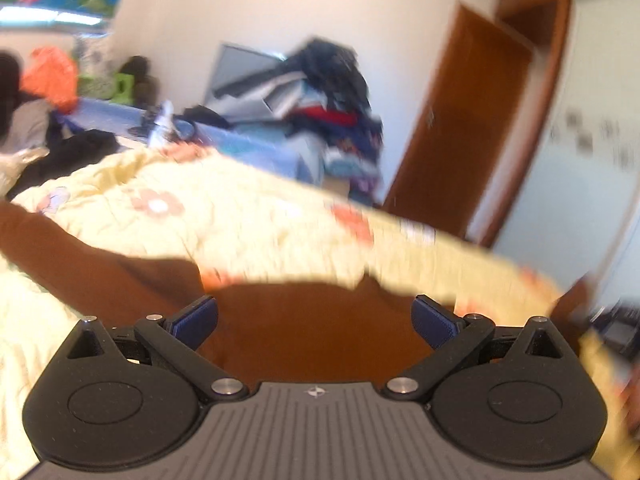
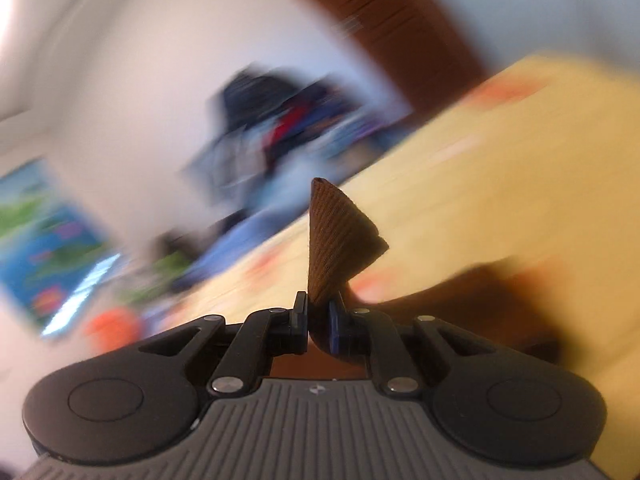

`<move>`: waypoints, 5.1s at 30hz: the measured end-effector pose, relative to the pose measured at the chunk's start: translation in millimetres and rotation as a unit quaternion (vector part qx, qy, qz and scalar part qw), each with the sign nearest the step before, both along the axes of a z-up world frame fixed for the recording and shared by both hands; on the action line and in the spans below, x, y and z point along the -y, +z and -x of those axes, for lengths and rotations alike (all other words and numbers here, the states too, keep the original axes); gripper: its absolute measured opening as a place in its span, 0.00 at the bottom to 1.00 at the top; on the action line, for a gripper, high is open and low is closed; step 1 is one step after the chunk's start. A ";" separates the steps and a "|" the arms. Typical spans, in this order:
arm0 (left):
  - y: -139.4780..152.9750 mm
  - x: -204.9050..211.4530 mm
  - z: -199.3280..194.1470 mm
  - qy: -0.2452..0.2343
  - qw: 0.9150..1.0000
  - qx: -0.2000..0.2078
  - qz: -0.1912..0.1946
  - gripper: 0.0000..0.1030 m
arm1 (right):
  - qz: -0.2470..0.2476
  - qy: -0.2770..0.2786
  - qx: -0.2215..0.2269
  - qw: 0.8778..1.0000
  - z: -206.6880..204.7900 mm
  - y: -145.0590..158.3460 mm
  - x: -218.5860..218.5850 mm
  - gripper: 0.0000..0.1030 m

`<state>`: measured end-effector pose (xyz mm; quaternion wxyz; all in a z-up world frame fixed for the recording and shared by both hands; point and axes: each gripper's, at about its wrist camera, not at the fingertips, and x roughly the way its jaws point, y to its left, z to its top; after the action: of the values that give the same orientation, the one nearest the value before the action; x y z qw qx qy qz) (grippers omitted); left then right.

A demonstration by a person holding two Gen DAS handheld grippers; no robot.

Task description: Fold small clothes

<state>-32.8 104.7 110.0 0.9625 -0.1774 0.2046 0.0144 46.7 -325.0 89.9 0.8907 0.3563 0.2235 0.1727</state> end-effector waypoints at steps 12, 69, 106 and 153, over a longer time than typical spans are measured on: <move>-43.3 0.9 -7.8 -0.062 0.995 -0.058 0.044 1.00 | 0.002 0.076 -0.031 0.997 2.3 -14.5 -89.8 0.72; -79.4 9.0 -72.1 -0.043 0.984 -0.149 -0.093 0.75 | 0.253 0.087 -0.087 0.960 -33.1 -56.6 -72.3 0.65; -96.1 -298.8 -69.9 0.324 0.938 -0.103 0.074 0.04 | 0.383 0.123 0.002 0.915 -0.8 -98.5 -103.2 0.95; -120.3 -34.1 5.5 -0.018 0.997 -0.052 0.046 0.85 | 0.216 0.147 -0.087 0.961 -78.2 -23.6 -161.2 0.13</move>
<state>-38.4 138.8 -10.3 0.9416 -0.2164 0.2580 -0.0031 124.9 -163.8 66.2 0.8885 0.1324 0.3820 0.2172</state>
